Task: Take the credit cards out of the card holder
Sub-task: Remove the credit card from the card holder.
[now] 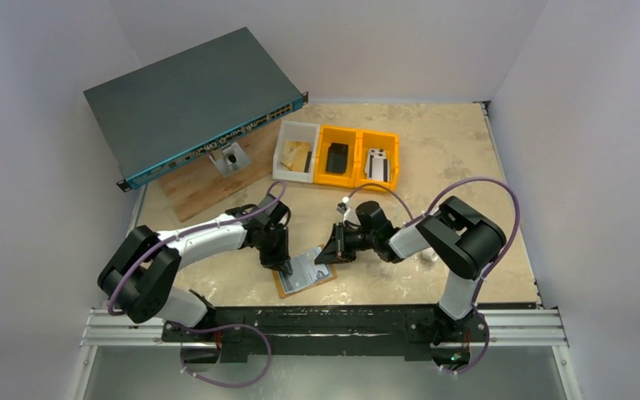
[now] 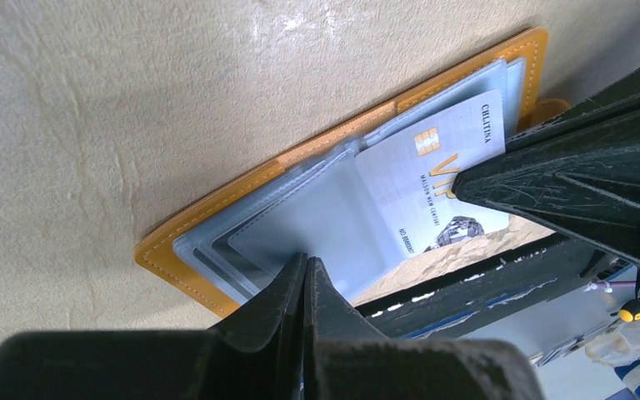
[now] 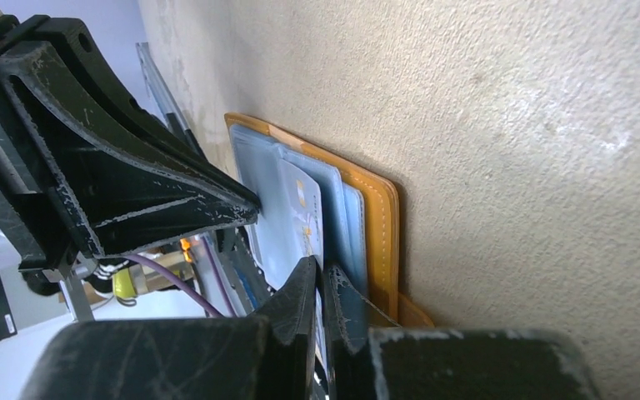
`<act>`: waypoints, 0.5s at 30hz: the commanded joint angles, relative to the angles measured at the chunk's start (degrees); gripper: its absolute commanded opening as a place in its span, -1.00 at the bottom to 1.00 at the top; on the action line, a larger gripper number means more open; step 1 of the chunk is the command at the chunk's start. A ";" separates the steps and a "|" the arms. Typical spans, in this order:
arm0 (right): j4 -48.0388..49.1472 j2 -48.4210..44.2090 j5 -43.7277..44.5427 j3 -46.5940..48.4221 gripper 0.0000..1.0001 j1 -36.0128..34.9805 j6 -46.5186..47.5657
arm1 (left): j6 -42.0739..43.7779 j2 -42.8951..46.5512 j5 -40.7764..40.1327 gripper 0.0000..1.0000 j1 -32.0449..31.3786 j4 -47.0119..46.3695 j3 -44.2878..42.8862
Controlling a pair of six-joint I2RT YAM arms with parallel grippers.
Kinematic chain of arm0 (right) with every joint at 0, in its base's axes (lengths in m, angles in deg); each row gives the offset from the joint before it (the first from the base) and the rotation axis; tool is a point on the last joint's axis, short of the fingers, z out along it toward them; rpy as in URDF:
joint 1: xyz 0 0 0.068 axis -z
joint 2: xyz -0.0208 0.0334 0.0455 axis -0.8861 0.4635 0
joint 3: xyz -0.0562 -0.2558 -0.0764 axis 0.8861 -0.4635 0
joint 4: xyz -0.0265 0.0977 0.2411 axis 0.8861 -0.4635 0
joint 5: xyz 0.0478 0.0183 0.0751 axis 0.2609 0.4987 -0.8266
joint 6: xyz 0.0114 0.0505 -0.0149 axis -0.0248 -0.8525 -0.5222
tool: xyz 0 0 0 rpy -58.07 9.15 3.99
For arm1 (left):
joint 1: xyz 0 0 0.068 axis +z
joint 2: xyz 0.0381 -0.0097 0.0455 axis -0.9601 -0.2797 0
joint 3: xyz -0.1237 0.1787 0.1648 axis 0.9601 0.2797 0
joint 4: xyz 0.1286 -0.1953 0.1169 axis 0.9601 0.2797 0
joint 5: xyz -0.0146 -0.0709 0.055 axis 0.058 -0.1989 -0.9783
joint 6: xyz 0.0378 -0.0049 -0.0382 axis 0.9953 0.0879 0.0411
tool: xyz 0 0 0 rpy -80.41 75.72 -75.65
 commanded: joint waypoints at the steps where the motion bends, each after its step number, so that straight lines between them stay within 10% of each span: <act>1: -4.42 -1.80 2.32 -0.79 -1.00 0.33 2.29 | 1.15 -1.18 -7.14 -1.00 -0.21 3.27 2.50; 15: -9.74 -10.06 0.93 2.66 -1.00 0.53 1.62 | 1.94 0.03 -5.96 -1.00 -0.34 3.45 0.25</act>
